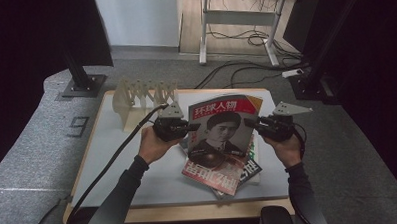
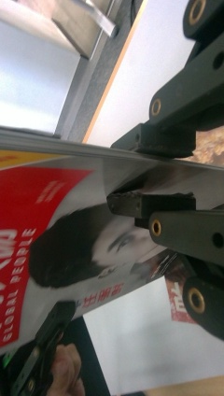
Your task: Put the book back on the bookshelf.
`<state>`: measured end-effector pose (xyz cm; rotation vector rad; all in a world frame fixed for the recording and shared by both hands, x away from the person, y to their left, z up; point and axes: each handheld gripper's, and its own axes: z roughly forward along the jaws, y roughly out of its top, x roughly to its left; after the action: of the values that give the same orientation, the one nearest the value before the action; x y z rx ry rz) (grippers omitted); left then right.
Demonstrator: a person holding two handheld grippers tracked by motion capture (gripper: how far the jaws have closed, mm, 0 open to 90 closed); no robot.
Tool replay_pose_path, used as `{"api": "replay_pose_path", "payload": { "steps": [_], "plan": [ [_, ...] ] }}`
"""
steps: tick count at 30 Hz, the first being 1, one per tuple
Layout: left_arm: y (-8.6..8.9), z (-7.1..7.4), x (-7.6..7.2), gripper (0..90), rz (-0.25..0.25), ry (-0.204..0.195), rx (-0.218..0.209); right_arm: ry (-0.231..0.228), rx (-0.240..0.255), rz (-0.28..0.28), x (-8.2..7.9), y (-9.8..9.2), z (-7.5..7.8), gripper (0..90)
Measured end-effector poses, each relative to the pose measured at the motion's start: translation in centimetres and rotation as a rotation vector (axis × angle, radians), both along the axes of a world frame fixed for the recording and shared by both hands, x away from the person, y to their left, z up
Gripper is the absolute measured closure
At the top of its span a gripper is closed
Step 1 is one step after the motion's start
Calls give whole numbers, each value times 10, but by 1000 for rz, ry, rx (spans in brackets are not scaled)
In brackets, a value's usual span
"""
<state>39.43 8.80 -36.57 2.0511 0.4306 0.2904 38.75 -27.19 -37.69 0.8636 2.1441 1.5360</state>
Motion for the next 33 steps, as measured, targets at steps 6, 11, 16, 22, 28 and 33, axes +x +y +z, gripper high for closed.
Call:
{"api": "replay_pose_path", "payload": {
  "steps": [6, 11, 16, 22, 28, 33],
  "plan": [
    [0, 1, -1, 863, -5, -3, 10, 13, 0, -58, -3, -11, -8, 679],
    [2, 2, -3, 864, -4, -5, 24, 18, -3, -107, -8, -19, -18, 616],
    [6, 3, -4, 864, 2, -7, 34, 49, -7, -167, -11, -25, -32, 493],
    [11, 3, -4, 865, 17, -6, 31, 92, -82, -240, -12, -26, -54, 355],
    [16, 3, -3, 866, 32, 2, 10, 131, -140, -312, -13, -26, -72, 240],
    [19, 2, -3, 867, 43, -5, 1, 159, -138, -353, -13, -28, -84, 174]
  ]
}}
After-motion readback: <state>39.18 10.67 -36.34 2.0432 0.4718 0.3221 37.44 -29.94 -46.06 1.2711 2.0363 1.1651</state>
